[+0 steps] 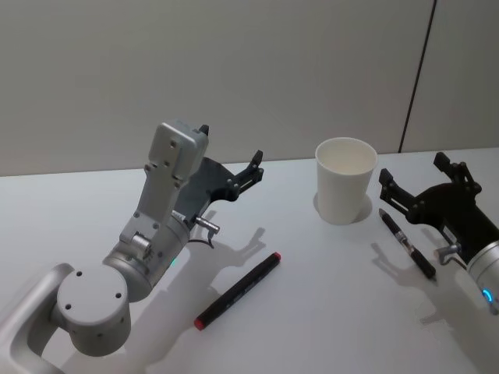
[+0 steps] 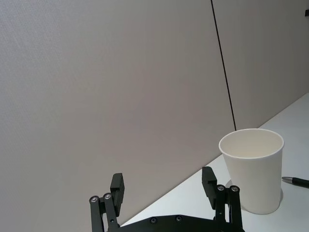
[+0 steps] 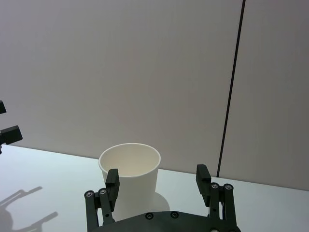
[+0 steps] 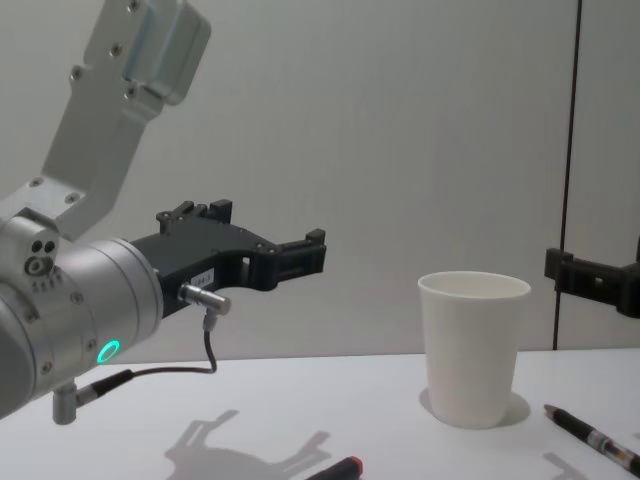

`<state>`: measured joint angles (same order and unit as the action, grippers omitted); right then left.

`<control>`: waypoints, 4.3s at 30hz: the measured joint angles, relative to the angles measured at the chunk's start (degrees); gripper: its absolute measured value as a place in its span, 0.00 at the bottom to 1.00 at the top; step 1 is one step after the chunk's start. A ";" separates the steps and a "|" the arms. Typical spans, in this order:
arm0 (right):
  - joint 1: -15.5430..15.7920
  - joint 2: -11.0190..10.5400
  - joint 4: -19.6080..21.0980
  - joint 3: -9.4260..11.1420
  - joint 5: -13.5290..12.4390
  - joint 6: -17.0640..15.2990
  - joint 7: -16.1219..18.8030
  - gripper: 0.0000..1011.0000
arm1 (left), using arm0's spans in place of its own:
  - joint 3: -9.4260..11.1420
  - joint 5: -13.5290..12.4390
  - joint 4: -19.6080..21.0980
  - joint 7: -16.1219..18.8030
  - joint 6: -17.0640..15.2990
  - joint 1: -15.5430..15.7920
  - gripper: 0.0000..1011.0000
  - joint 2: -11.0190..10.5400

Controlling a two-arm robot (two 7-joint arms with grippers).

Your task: Place the pen into the pen holder.

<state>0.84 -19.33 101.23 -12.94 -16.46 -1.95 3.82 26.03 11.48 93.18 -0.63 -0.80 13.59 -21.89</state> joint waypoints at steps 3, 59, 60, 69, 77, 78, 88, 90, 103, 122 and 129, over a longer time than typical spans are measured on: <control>0.00 0.00 0.00 0.00 0.00 0.00 0.00 0.99 | 0.00 0.00 0.00 0.00 0.00 0.00 0.99 0.00; 0.00 0.00 0.00 0.00 0.00 0.00 0.00 0.99 | 0.00 0.00 0.00 0.00 0.00 0.00 0.99 0.00; 0.00 0.00 0.00 0.00 0.00 0.00 0.00 0.99 | 0.00 0.00 0.00 0.00 0.00 0.00 0.99 0.00; -0.23 0.05 0.00 -0.01 0.64 -0.45 0.31 0.99 | 0.00 0.00 0.00 0.00 0.00 0.00 0.99 0.00; -0.05 -0.54 0.65 0.53 1.04 -2.11 -0.06 0.99 | 0.00 0.00 0.00 0.00 0.00 0.00 0.99 0.00; 0.04 -0.64 0.77 0.63 1.02 -2.35 -0.28 0.99 | 0.00 0.00 0.00 0.00 0.00 0.00 0.99 0.00; 1.76 -2.15 2.40 2.27 -0.63 -5.03 -3.24 0.99 | 0.00 0.00 0.00 0.00 0.00 0.00 0.99 0.00; 1.97 -2.29 2.58 2.49 -1.08 -5.59 -3.75 0.99 | 0.00 0.00 0.00 0.00 0.00 0.00 0.99 0.00; 1.36 -1.86 2.41 3.52 -4.02 -11.53 -5.72 0.99 | 0.00 0.00 0.00 0.00 0.00 0.00 0.99 0.00; -3.20 1.26 -0.09 1.91 -2.05 -23.18 -5.37 0.99 | 0.00 0.00 0.00 0.00 0.00 0.00 0.99 -0.01; -3.55 2.19 -0.17 1.23 -0.71 -26.94 -6.61 0.99 | 0.00 0.00 0.00 0.00 0.00 0.00 0.99 0.00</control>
<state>-2.71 -17.14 101.06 -11.71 -17.18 -28.89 -2.79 26.02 11.48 93.18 -0.63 -0.80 13.59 -21.89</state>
